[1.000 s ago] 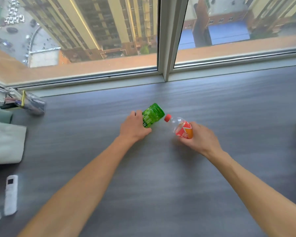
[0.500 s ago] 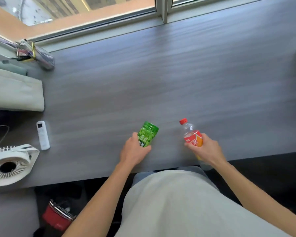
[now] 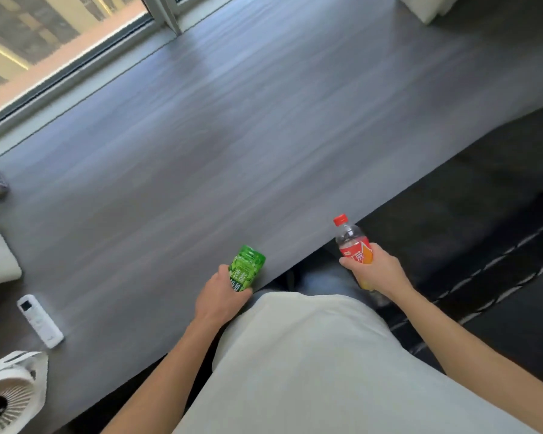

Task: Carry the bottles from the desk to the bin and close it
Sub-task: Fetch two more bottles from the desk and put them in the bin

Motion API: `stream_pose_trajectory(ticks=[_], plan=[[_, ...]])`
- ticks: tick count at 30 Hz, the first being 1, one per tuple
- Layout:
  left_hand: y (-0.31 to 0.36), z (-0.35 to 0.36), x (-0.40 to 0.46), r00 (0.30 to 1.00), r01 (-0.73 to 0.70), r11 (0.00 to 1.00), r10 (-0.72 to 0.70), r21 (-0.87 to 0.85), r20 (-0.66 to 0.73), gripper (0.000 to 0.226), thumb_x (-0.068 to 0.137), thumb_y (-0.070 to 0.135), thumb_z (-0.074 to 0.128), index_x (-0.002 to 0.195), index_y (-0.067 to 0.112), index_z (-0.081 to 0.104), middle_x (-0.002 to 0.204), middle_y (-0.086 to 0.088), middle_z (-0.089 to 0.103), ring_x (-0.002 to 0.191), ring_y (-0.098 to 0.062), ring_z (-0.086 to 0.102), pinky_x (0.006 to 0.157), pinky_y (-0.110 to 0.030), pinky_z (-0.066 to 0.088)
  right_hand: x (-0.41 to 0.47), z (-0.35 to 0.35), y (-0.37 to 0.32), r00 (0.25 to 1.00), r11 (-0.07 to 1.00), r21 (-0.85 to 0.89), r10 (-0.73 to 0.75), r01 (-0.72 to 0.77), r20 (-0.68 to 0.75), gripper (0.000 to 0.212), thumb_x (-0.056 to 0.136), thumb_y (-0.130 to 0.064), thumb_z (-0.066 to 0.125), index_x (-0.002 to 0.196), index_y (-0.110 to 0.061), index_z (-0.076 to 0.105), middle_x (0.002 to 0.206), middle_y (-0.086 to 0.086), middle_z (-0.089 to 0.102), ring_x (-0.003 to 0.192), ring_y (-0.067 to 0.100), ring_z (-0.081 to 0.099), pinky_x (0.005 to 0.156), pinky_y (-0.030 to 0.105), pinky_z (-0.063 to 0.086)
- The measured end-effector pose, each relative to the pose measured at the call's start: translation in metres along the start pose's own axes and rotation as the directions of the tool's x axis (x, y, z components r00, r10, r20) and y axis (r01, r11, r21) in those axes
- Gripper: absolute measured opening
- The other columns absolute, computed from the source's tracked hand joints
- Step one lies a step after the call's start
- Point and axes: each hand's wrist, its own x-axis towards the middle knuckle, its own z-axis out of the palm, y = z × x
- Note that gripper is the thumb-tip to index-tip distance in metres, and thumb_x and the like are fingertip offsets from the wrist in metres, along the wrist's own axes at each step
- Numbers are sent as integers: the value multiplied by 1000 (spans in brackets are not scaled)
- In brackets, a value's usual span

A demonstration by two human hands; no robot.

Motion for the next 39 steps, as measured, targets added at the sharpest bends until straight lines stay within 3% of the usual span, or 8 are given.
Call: stream_pose_trajectory(ticks=[7, 12, 19, 25, 30, 35, 39], plan=[[91, 7, 15, 960, -267, 944, 244, 192, 135, 47, 65, 52, 66, 97, 27, 43, 87, 5, 60, 80, -25, 59, 60, -34, 41, -59, 18, 126, 940, 894, 359, 324, -269, -104, 53, 66, -67, 74, 96, -25, 61, 88, -3, 69, 81, 20, 64, 75, 36, 51], [188, 26, 19, 882, -465, 821, 399, 330, 250, 52, 68, 53, 66, 106, 25, 44, 93, 1, 61, 81, -27, 57, 63, -35, 41, -98, 45, 198, 868, 670, 636, 496, -383, 1, 35, 72, -42, 85, 86, -14, 69, 87, 13, 75, 87, 33, 71, 86, 47, 55], [304, 74, 15, 781, -624, 659, 510, 421, 360, 53, 71, 51, 69, 102, 18, 43, 96, -6, 63, 86, -35, 61, 67, -37, 45, -119, 46, 258, 805, 383, 826, 579, -414, 134, 29, 80, -26, 82, 99, -6, 72, 98, 21, 75, 90, 33, 69, 88, 41, 52], [356, 115, 25, 788, -614, 628, 449, 478, 421, 54, 70, 54, 74, 98, 20, 42, 85, -1, 60, 78, -30, 60, 68, -39, 52, -90, -7, 309, 809, 335, 866, 574, -371, 124, 33, 79, -28, 83, 96, -2, 72, 97, 24, 75, 78, 26, 65, 75, 35, 51], [373, 115, 42, 841, -541, 614, 370, 575, 395, 54, 71, 53, 75, 98, 19, 43, 89, -6, 63, 76, -29, 56, 65, -35, 47, -55, -77, 336, 805, 342, 890, 591, -300, 44, 37, 74, -40, 84, 92, -10, 72, 91, 17, 75, 87, 32, 71, 83, 41, 56], [399, 114, 55, 879, -471, 624, 276, 623, 388, 52, 72, 53, 75, 99, 19, 47, 89, -6, 66, 80, -30, 64, 69, -38, 56, -13, -159, 352, 805, 390, 885, 593, -255, -29, 49, 67, -59, 80, 95, -21, 70, 89, 2, 75, 82, 22, 71, 75, 33, 57], [443, 125, 69, 881, -468, 612, 270, 638, 388, 53, 77, 55, 75, 101, 17, 47, 99, -11, 69, 87, -34, 64, 68, -36, 49, 24, -217, 363, 813, 408, 886, 578, -221, -64, 43, 65, -61, 79, 87, -26, 67, 85, -3, 73, 80, 19, 70, 79, 36, 57]])
